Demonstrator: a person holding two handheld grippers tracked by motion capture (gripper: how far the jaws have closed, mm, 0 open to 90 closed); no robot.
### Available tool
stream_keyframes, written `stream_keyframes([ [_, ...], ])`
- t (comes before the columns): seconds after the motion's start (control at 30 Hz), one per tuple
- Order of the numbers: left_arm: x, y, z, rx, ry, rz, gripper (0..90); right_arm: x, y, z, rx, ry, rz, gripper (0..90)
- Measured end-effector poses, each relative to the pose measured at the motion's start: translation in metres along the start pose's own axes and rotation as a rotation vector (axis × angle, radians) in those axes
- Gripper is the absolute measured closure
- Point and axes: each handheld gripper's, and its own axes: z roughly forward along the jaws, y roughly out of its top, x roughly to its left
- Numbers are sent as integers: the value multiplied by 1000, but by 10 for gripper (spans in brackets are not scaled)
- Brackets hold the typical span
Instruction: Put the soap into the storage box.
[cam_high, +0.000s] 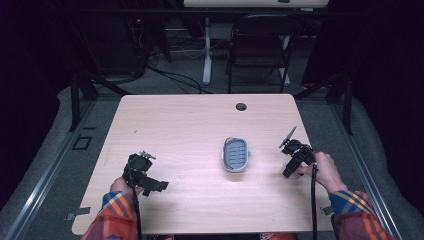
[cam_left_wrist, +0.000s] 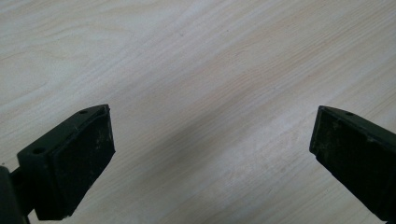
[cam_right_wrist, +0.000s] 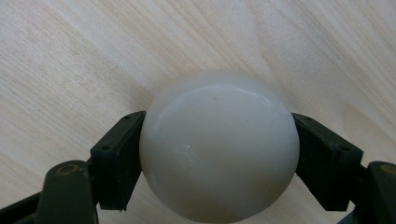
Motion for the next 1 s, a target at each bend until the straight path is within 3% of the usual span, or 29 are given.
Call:
stream_keyframes([
  [0.17,0,0,0,2,0,2,0,-1,0,-1,8,-2,0,236],
  [0.2,0,0,0,3,0,2,0,1,-1,2,-22,2,24,236],
  [0.37,0,0,0,2,-1,3,0,0,0,-5,16,-1,-1,237],
  [0.4,0,0,0,4,-1,3,0,-1,0,-6,3,-8,-12,237],
  [0.43,0,0,0,3,-1,2,0,1,-1,-6,-15,3,14,237],
  [0.5,0,0,0,5,-1,3,0,1,0,-8,-15,-5,-17,237],
  [0.53,0,0,0,5,-1,2,0,3,-1,-7,-31,0,8,237],
  [0.63,0,0,0,4,-1,3,0,3,2,-10,10,-3,-29,237],
  [0.67,0,0,0,4,0,3,0,6,0,-7,-25,0,-2,237],
  [0.77,0,0,0,3,0,2,0,6,2,-10,-1,0,-20,237],
  [0.83,0,0,0,4,0,3,0,9,2,-6,-52,0,3,237],
  [0.9,0,0,0,4,0,3,0,9,6,-9,-12,-5,-29,237],
  [1.0,0,0,0,6,-1,2,0,13,10,-11,-12,-7,-37,238],
])
